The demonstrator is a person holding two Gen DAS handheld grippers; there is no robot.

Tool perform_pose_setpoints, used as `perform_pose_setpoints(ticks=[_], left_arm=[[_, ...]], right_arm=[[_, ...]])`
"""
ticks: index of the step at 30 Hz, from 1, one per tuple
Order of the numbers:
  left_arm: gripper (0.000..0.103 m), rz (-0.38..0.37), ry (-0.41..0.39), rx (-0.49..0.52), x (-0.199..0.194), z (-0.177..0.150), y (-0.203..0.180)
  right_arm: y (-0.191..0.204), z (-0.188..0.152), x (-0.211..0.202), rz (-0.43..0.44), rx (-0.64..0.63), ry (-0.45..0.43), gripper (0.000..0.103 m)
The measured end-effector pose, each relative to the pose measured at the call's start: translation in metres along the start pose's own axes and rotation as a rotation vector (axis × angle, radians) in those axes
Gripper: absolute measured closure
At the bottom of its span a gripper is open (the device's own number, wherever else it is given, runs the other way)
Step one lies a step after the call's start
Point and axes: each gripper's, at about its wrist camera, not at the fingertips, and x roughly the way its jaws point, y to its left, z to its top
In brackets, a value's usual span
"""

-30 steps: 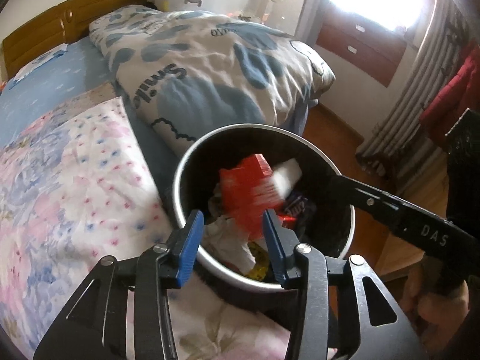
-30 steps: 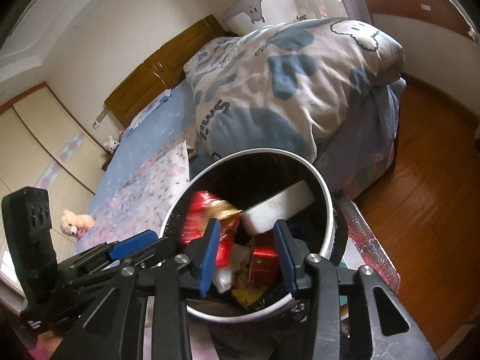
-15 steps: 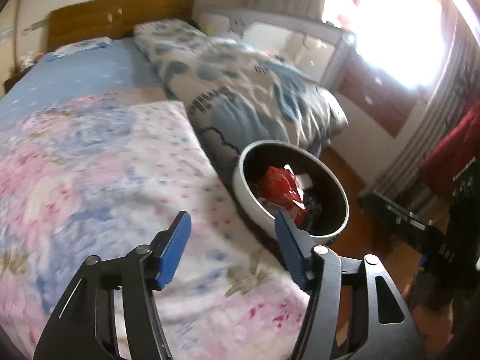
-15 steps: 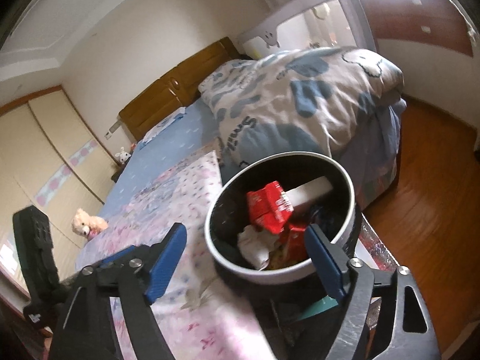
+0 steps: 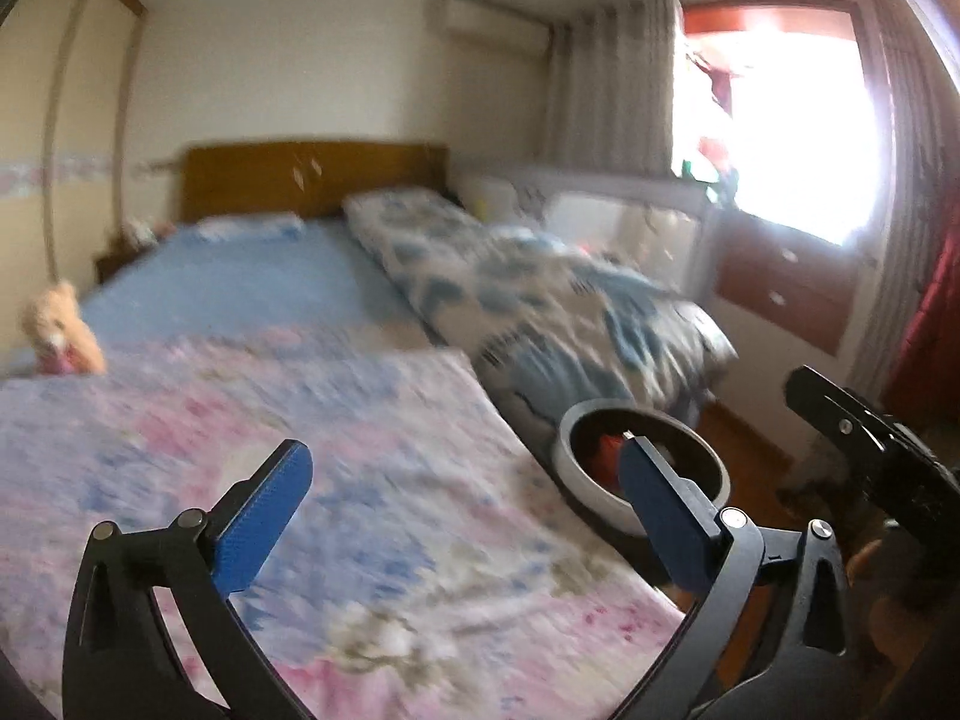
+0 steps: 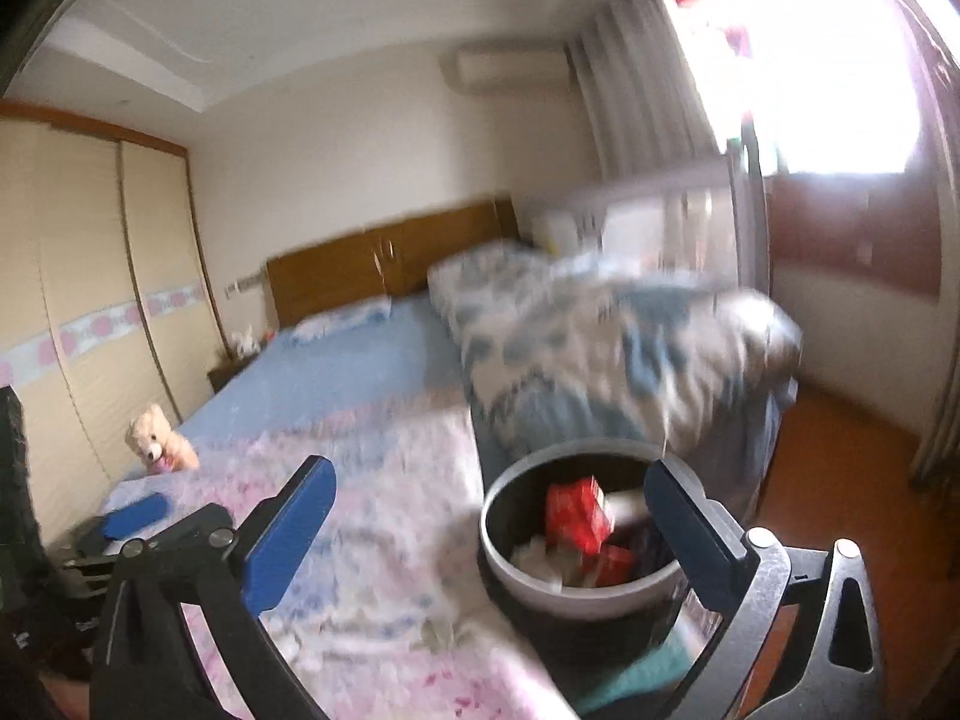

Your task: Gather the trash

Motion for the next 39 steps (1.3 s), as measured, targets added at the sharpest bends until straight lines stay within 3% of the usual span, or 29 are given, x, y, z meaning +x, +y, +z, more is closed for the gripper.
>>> perform_pose_setpoints(ticks=[3, 13, 39], left_arm=[[0.000, 0.059, -0.041, 0.012, -0.008, -0.003, 0.004], [0.000, 0.168, -0.063, 0.041, -0.010, -0.020, 0.012], [0.000, 0.206, -0.062, 0.054, -0.013, -0.025, 0.012]], right_arm=[[0.009, -0.004, -0.002, -0.009, -0.033, -0.034, 0.000], [0.023, -0.034, 0.013, -0.011, -0.072, 0.020, 0.000], [0.025, -0.038, 0.013, -0.010, -0.076, 0.027, 0.000]])
